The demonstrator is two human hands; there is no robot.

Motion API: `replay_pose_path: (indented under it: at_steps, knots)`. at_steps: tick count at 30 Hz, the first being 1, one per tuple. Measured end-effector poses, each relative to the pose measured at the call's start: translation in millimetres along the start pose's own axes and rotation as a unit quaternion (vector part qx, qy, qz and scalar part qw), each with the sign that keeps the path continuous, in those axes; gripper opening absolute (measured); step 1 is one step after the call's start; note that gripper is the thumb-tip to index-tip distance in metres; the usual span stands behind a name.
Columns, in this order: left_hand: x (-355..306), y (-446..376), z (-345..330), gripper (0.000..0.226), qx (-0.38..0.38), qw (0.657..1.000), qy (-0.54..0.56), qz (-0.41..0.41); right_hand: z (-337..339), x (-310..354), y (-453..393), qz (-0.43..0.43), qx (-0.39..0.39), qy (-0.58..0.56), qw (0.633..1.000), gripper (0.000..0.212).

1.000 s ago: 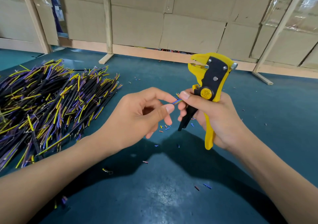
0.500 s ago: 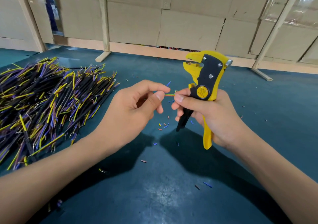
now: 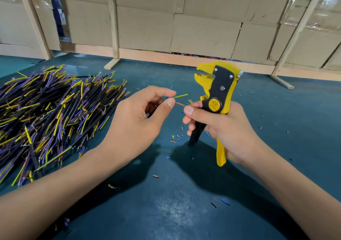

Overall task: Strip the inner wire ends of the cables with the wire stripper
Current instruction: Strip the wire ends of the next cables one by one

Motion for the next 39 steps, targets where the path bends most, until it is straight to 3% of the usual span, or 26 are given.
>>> replay_pose_path:
  at_steps: [9, 13, 18, 24, 27, 30, 34, 39]
  knots:
    - [-15.8, -1.2, 5.5, 0.012, -0.024, 0.968, -0.198, -0.153, -9.3, 1.4, 4.0, 0.003, 0.023, -0.017, 1.000, 0.007]
    - [-17.3, -1.9, 6.8, 0.011, -0.034, 0.968, -0.203, -0.146, -8.4, 0.8, 4.0, -0.017, 0.020, -0.055, 0.998, 0.006]
    - [-21.1, -5.9, 21.2, 0.009, -0.116, 0.969, -0.182, -0.118, -9.5, -0.4, 3.3, -0.100, 0.081, -0.097, 0.987, 0.007]
    - [-19.2, -7.2, 25.9, 0.011, -0.142, 0.969, -0.178, -0.097, -11.7, -8.9, 4.4, -0.230, 0.093, -0.214, 0.945, 0.043]
    - [-13.9, -7.4, 24.7, 0.009, -0.138, 0.972, -0.175, -0.073, -7.0, -10.9, 3.1, -0.264, 0.073, -0.262, 0.925, 0.047]
    - [-8.4, -8.6, 25.1, 0.016, -0.128, 0.976, -0.171, -0.042, -2.1, -9.9, 1.2, -0.246, 0.082, -0.249, 0.933, 0.043]
    - [-6.0, -10.4, 28.3, 0.016, -0.136, 0.976, -0.168, -0.033, -10.0, -4.5, 5.6, -0.201, 0.171, -0.202, 0.943, 0.043]
    - [-11.1, -9.8, 29.1, 0.016, -0.145, 0.973, -0.165, -0.066, -13.2, -8.6, 5.3, -0.161, 0.114, -0.121, 0.973, 0.041]
Point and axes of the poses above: each hand's wrist, its own y-axis away from the middle knuckle, its own z-axis out of the back of the hand, x = y × z, the point moved 5 cm from there along -y, towards the middle knuckle, and after that the axes turned 6 degrees about -y, right-handed, at the moved point
